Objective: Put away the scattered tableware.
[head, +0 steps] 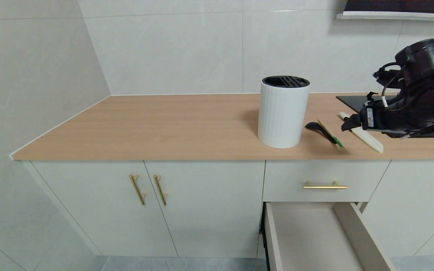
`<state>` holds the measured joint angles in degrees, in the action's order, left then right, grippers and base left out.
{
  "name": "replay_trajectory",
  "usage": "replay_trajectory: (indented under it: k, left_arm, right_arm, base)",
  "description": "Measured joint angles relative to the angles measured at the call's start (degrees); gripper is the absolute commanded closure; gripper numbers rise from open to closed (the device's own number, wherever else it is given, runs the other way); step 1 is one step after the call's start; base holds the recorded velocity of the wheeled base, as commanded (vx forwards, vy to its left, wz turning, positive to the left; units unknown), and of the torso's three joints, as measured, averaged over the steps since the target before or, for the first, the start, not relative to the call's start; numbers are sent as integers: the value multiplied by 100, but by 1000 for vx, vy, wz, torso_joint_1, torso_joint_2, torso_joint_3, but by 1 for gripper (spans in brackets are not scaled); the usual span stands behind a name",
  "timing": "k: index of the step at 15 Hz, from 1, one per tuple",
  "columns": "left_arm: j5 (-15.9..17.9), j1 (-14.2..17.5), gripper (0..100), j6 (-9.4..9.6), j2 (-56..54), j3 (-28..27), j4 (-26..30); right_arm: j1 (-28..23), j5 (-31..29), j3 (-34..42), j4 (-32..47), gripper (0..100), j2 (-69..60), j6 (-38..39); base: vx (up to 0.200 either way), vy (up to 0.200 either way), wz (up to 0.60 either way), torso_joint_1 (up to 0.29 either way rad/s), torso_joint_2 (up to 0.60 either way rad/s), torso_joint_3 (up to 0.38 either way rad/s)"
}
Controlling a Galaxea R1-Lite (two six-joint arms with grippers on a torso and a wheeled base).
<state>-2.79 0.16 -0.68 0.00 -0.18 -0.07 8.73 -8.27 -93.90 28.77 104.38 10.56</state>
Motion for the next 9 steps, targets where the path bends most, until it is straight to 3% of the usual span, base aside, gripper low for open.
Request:
replay_trajectory:
  k: [9]
  left_arm:
    - [0, 0, 0, 0, 0, 0, 0]
  right_arm:
    - [-57, -277, -697, -505, 0, 1492, 263]
  base:
    - [0, 0, 0, 0, 0, 0]
